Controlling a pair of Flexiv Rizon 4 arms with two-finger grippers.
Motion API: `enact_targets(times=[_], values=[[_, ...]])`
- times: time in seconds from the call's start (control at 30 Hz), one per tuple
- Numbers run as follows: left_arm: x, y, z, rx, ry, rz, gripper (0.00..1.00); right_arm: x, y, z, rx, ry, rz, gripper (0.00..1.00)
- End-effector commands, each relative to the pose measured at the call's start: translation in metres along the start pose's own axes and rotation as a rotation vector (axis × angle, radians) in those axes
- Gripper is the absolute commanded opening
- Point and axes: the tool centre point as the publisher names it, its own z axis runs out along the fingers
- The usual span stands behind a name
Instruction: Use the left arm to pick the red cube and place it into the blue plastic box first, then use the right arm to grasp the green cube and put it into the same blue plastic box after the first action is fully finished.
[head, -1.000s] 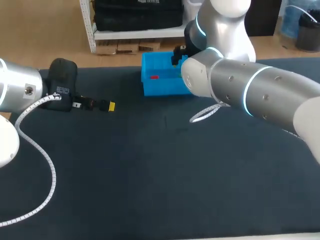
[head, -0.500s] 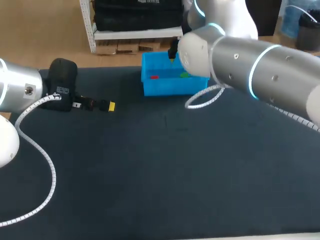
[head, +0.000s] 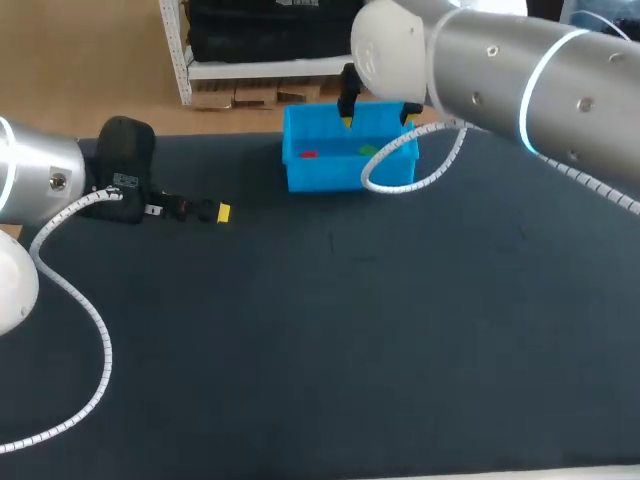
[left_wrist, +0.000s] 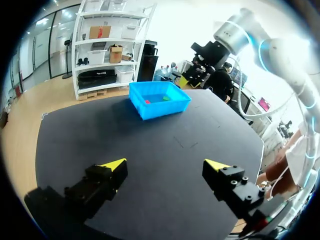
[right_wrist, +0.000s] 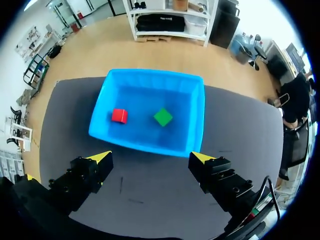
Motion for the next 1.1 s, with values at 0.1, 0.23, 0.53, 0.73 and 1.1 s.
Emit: enact_targets(times=[0.1, 0.23, 0.53, 0.73, 1.1], values=[[0.001, 0.002, 0.001, 0.006, -0.007, 0.001, 1.00, 0.083, -0.001, -0.016, 0.002, -0.238, 0.014, 1.00], [0.001, 0.002, 0.001, 0.006, -0.007, 0.001, 1.00, 0.099, -0.002, -0.015, 0.006, -0.252, 0.019, 1.00], [0.001, 0.002, 0.001, 0.006, -0.007, 0.001, 1.00, 0.118, -0.007, -0.011, 0.015, -0.328, -0.004, 1.00], [0.001, 0.002, 0.001, 0.006, -0.007, 0.001, 1.00, 0.126, -0.008, -0.017, 0.044, -0.399, -0.042, 1.00], [0.001, 0.002, 0.001, 0.006, -0.007, 0.001, 1.00, 0.151, -0.012, -0.023, 0.042, -0.451, -0.027, 1.00]])
